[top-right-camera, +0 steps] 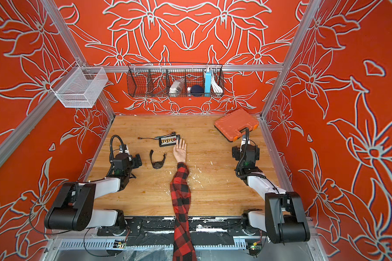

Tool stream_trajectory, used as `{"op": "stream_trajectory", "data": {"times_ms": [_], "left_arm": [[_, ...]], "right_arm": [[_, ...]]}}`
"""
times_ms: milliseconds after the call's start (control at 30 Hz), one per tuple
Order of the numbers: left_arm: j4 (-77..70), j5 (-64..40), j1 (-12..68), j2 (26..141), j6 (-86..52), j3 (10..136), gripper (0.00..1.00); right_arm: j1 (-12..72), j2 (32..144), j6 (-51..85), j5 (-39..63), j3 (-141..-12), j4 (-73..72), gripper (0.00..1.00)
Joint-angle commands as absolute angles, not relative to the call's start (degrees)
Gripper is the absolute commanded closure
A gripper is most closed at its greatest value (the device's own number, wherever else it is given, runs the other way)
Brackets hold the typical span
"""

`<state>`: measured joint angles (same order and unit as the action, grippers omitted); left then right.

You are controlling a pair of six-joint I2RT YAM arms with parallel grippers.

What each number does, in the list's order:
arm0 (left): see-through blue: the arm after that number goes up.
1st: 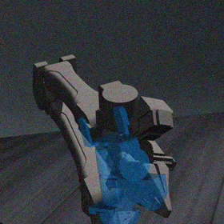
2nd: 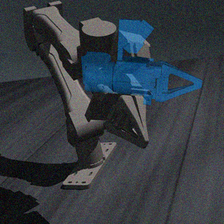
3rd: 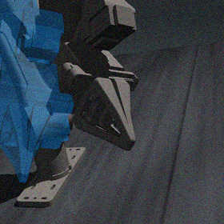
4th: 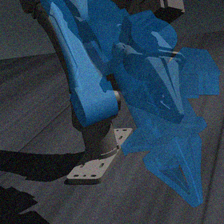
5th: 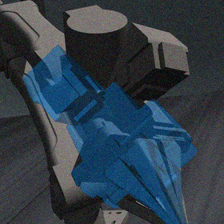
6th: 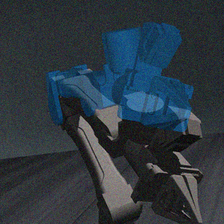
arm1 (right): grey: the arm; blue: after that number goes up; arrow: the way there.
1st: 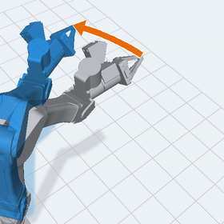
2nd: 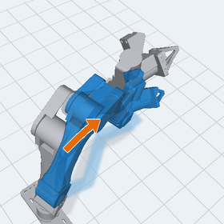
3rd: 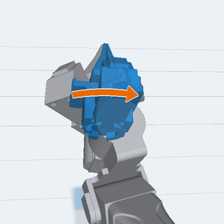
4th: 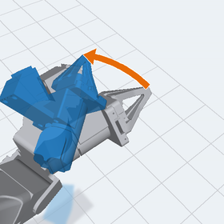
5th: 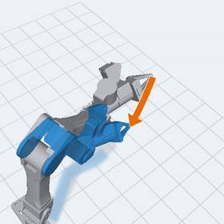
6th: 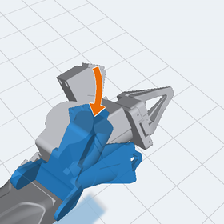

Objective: Take off the watch
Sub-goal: Reset both arms

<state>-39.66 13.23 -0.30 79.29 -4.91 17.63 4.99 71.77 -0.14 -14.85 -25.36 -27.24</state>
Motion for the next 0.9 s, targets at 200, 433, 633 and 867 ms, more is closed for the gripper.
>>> {"op": "stream_trajectory", "data": {"times_ms": [200,433,633,867], "left_arm": [[-48.01,13.7,1.79,81.39,-1.4,16.61,0.01],[-46.53,13.58,1.76,80.83,-1.58,16.88,0.01],[-46.51,13.54,1.76,80.82,-1.58,16.9,0.01],[-46.67,13.61,1.76,80.86,-1.58,16.88,0.01]], "right_arm": [[4.33,82.33,-1.02,-9.84,-17.95,-49.27,0.02],[4.13,81.3,-0.9,-9.71,-18.02,-47.32,0.02],[4.04,81.09,-0.88,-9.49,-18.37,-46.21,0.02],[3.86,81.06,-0.63,-9.14,-18.63,-45.7,0.02]]}}
